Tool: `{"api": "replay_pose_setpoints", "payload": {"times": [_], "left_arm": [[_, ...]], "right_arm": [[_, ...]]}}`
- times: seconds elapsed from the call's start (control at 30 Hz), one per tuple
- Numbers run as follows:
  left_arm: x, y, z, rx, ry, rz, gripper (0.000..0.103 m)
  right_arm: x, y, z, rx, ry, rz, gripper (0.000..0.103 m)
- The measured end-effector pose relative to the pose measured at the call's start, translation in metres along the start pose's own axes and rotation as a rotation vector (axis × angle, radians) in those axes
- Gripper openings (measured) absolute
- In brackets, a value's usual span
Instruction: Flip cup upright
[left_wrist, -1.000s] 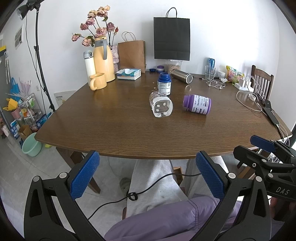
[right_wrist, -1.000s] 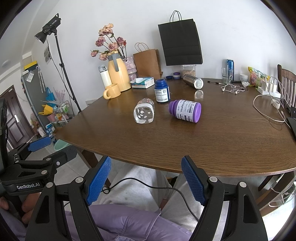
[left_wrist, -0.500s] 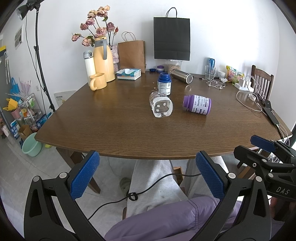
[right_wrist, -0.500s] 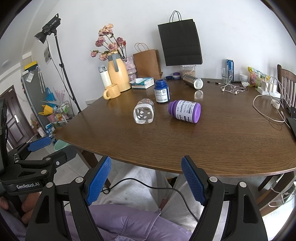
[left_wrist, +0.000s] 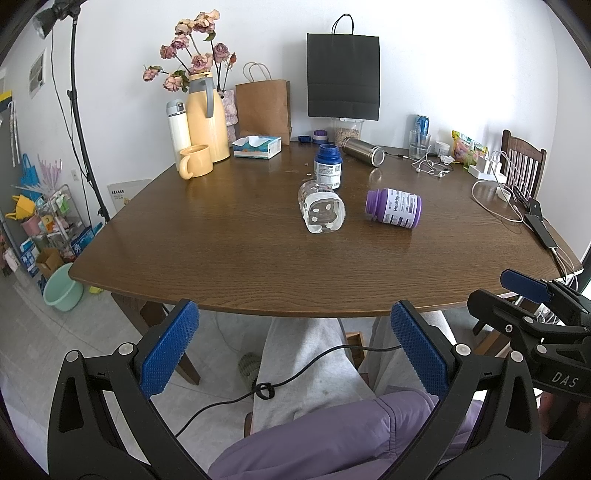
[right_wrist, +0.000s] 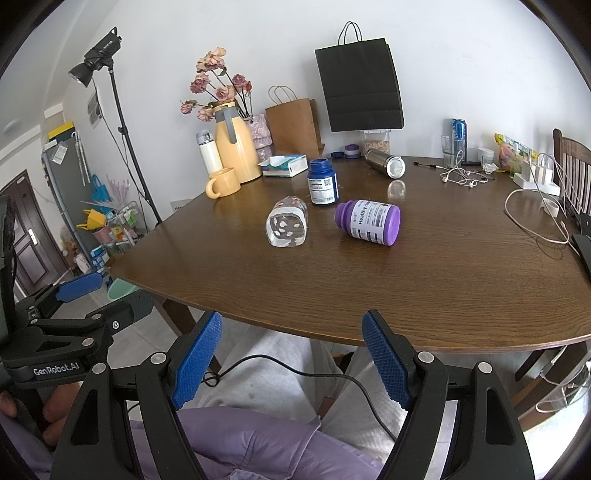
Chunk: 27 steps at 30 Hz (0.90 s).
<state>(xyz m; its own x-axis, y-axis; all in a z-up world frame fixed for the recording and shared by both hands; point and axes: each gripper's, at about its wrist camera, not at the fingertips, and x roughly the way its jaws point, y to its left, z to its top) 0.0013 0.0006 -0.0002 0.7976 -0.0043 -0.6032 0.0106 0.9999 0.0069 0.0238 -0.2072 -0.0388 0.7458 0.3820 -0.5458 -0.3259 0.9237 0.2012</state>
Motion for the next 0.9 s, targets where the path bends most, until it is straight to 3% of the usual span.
{"api": "replay_pose_setpoints", "payload": {"times": [0.2,0.43,0.53,0.7,0.83,0.87,0.9], "left_arm": [[0.030,0.020,0.017,-0.031,0.017,-0.021,0.103],[0.101,0.059,0.056,-0.043,0.035,-0.060,0.103],[0.126,0.068,0.074,-0.086,0.080,-0.103,0.103],[0.154,0.072,0.101,-0.079,0.065,-0.120,0.103],[0.187,0.081,0.120,-0.122,0.108,-0.126,0.103],[0.194,0.083,0.124,-0.125,0.115,-0.120,0.103],[0.200,0.085,0.127,-0.126,0.120,-0.115,0.103]], "right_arm": [[0.030,-0.004,0.019,-0.023,-0.010,-0.022,0.083],[0.124,0.002,0.064,-0.092,0.034,0.043,0.083],[0.160,0.006,0.077,-0.131,0.052,0.041,0.083],[0.214,0.021,0.103,-0.179,0.086,0.055,0.082],[0.261,0.023,0.117,-0.154,0.137,0.035,0.082],[0.270,0.022,0.118,-0.142,0.158,0.041,0.081],[0.277,0.020,0.117,-0.137,0.173,0.081,0.071]]}}
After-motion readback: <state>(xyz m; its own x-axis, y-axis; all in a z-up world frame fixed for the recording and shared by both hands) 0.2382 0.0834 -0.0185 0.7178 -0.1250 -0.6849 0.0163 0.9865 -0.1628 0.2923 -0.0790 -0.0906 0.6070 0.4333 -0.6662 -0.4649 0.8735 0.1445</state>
